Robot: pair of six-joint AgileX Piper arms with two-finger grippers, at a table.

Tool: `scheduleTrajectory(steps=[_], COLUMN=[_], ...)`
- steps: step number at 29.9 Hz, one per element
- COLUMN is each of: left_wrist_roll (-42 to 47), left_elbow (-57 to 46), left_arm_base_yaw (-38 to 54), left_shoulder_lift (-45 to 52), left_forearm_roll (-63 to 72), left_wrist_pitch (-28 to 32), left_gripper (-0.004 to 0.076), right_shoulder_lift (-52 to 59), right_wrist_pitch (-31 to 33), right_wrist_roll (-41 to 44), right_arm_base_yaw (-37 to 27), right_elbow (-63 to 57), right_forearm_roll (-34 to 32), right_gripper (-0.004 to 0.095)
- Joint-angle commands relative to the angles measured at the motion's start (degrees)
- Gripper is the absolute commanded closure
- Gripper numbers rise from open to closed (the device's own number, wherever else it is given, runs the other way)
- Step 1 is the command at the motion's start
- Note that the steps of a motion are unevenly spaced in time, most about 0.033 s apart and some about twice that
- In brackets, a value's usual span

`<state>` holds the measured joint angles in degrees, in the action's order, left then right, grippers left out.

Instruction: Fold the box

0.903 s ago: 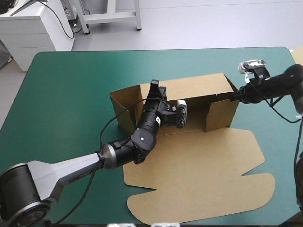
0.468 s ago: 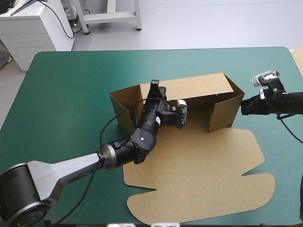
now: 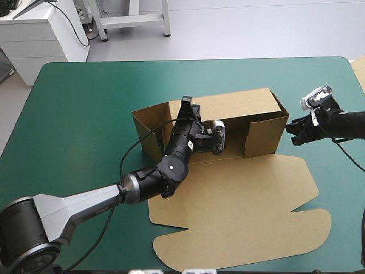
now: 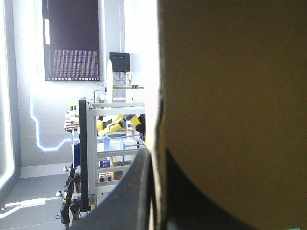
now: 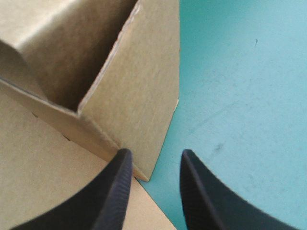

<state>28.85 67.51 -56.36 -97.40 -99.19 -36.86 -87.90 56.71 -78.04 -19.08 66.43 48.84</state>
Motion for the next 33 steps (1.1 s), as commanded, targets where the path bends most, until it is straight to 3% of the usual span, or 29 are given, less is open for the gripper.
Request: scheduleTrajectory(steps=[1, 8, 13, 20, 33], left_wrist_roll=[0.9, 0.9, 0.9, 0.9, 0.9], left_elbow=[1.1, 1.1, 1.1, 1.1, 1.1], left_arm_base_yaw=[-0.4, -0.4, -0.4, -0.4, -0.4], left_shoulder_lift=[2.4, 2.4, 2.4, 2.4, 2.4], left_forearm_roll=[-3.1, -3.1, -3.1, -3.1, -3.1], left_wrist_pitch=[-0.8, -0.8, -0.6, -0.7, -0.8], left_gripper=[0.0731, 0.0731, 0.0731, 0.0731, 0.0731], right_shoulder_lift=[2.2, 2.2, 2.1, 2.1, -1.0], right_wrist_pitch=[3.3, 3.5, 3.0, -3.1, -10.1], right_wrist_roll=[-5.2, -6.6, -8.1, -7.8, -5.4], right_arm_base_yaw=[-0.4, 0.2, 3.9, 9.4, 10.3], right_elbow=[1.2, 1.2, 1.2, 1.2, 1.2], right_forearm_roll=[2.8, 3.4, 3.4, 3.3, 6.6], right_gripper=[0.0446, 0.0445, 0.0445, 0.0446, 0.0447])
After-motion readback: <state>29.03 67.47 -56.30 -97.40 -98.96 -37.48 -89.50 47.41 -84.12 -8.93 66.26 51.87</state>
